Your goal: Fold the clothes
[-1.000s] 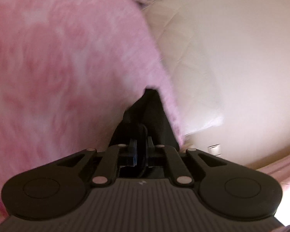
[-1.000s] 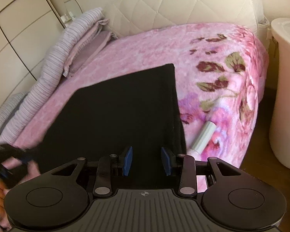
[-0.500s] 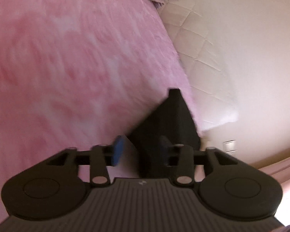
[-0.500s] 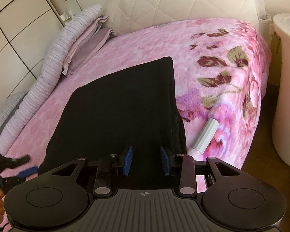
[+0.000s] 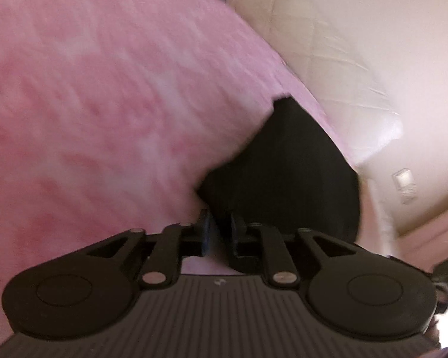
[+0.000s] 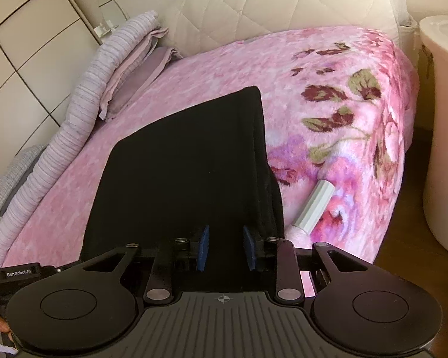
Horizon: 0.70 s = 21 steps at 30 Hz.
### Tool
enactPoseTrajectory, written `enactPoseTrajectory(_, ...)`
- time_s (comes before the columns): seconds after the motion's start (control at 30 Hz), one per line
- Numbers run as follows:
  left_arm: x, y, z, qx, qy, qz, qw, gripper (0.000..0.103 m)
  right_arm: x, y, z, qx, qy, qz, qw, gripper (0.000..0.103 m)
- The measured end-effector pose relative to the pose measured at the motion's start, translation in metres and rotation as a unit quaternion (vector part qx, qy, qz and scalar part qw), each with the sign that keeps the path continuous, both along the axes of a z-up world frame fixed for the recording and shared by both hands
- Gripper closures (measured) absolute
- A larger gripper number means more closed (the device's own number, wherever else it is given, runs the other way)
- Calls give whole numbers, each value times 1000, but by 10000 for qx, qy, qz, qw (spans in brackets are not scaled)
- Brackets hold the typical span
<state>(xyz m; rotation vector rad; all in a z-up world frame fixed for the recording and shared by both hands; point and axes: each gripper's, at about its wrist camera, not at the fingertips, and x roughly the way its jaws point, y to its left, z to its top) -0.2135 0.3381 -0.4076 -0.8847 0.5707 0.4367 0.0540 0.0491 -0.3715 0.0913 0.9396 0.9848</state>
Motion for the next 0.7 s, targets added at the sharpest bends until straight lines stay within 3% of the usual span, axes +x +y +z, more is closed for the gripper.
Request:
enactPoseTrajectory(0.07, -8, -3, 18, 506, 146, 349, 9980, 93, -4, -7, 7, 16, -77, -141, 9999, 75)
enactPoseTrajectory(0.13, -10, -9, 36, 861, -38, 296, 9958, 93, -14, -15, 17, 13, -421, -335, 9986, 75)
enactPoseTrajectory(0.23, -1, -23, 47, 835, -576, -167, 9947, 92, -32, -23, 21, 0, -939, -196, 9954, 75)
enactPoseTrajectory(0.3, 22, -32, 39, 900, -540, -441, 9935, 89, -42, -22, 9, -228, -966, 79, 9950, 75)
enactPoseTrajectory(0.4, 41, -42, 23, 923, 238, -467, 9943, 91, -43, -31, -2, -569, -916, -170, 9940, 75)
enactPoseTrajectory(0.47, 40, -47, 27, 993, 117, -481, 9938, 91, -38, -44, 4, -392, -695, -338, 9962, 75)
enactPoseTrajectory(0.6, 34, -58, 39, 1189, -133, -625, 9908, 91, -35, -50, 18, -192, -903, -440, 9948, 75)
enactPoseTrajectory(0.7, 54, -63, 30, 1265, 297, -838, 9880, 91, -36, -35, 8, -457, -793, -156, 9957, 75)
